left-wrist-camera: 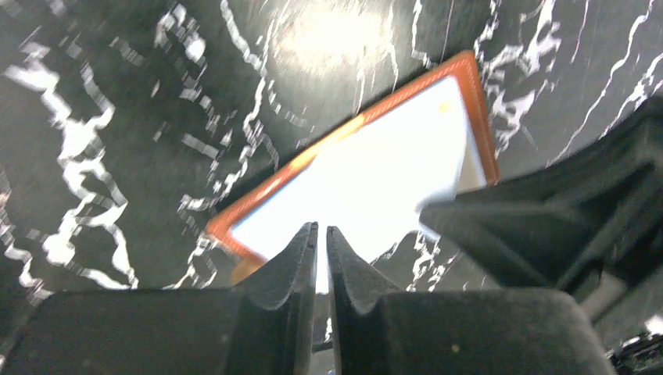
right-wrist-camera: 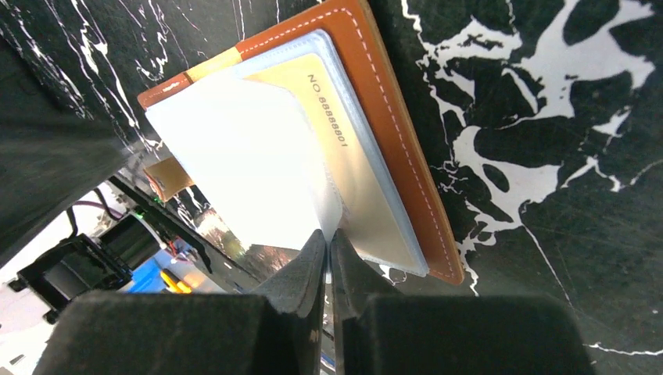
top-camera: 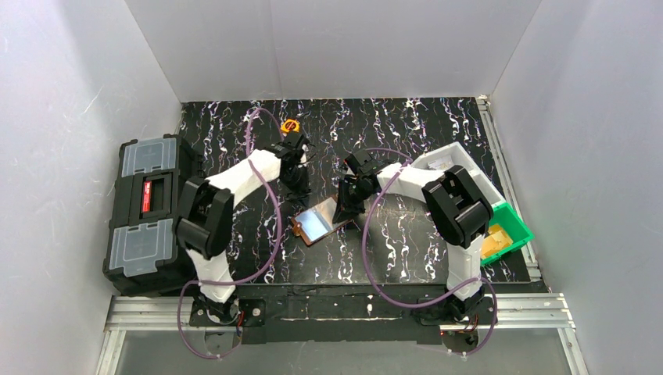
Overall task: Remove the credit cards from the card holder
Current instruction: Remove the credit card from the card holder.
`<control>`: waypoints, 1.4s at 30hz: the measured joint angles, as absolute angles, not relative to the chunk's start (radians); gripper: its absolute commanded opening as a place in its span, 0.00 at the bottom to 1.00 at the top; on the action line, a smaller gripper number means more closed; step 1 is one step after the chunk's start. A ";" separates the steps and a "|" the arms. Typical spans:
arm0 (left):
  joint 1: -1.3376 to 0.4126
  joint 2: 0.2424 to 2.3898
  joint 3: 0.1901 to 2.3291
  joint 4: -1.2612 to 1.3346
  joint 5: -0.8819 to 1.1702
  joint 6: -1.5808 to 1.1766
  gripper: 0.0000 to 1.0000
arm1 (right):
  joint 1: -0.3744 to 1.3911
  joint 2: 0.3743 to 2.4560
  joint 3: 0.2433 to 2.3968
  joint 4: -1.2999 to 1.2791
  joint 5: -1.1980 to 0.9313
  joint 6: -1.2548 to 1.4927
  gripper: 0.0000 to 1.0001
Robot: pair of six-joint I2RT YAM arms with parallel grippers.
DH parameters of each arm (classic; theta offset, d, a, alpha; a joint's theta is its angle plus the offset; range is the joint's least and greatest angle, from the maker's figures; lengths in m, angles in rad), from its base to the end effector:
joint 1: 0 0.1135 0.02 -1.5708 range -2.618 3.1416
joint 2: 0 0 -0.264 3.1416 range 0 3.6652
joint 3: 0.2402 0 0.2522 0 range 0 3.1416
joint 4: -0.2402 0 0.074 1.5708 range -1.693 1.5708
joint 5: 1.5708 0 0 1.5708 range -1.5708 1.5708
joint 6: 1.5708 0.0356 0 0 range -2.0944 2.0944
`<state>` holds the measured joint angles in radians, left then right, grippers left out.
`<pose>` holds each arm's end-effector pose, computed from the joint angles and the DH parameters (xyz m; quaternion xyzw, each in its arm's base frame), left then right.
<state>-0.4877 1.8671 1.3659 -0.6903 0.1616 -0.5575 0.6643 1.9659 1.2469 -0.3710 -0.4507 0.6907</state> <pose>0.3340 -0.1837 0.1995 -0.0189 0.9788 -0.1625 0.1233 0.3010 0.2554 0.1469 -0.0407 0.9473 0.3146 0.0448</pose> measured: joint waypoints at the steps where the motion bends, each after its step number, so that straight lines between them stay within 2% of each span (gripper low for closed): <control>1: -0.487 1.837 1.350 -0.692 0.150 -0.554 0.03 | 0.667 1.964 1.247 -0.375 -0.443 0.689 0.11; 3: -0.485 1.760 1.295 -0.693 0.131 -0.550 0.00 | 0.673 1.957 1.247 -0.387 -0.428 0.684 0.11; 6: -0.485 1.688 1.209 -0.696 0.118 -0.550 0.00 | 0.688 1.950 1.247 -0.401 -0.409 0.680 0.11; 12: -0.485 1.706 1.102 -0.690 0.112 -0.553 0.00 | 0.727 1.938 1.248 -0.419 -0.374 0.677 0.12; 27: -0.481 1.804 1.160 -0.695 0.124 -0.547 0.00 | 0.813 1.926 1.281 -0.396 -0.371 0.670 0.28; 34: -0.481 1.822 1.187 -0.693 0.124 -0.536 0.00 | 0.834 1.925 1.281 -0.353 -0.419 0.665 0.41; 42: -0.474 1.818 1.189 -0.702 0.113 -0.525 0.00 | 0.838 1.925 1.281 -0.339 -0.434 0.654 0.46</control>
<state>-0.4740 1.8175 1.1889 -0.7017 0.1131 -0.5255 0.8383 1.9255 1.2812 -0.3386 -0.4339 0.6537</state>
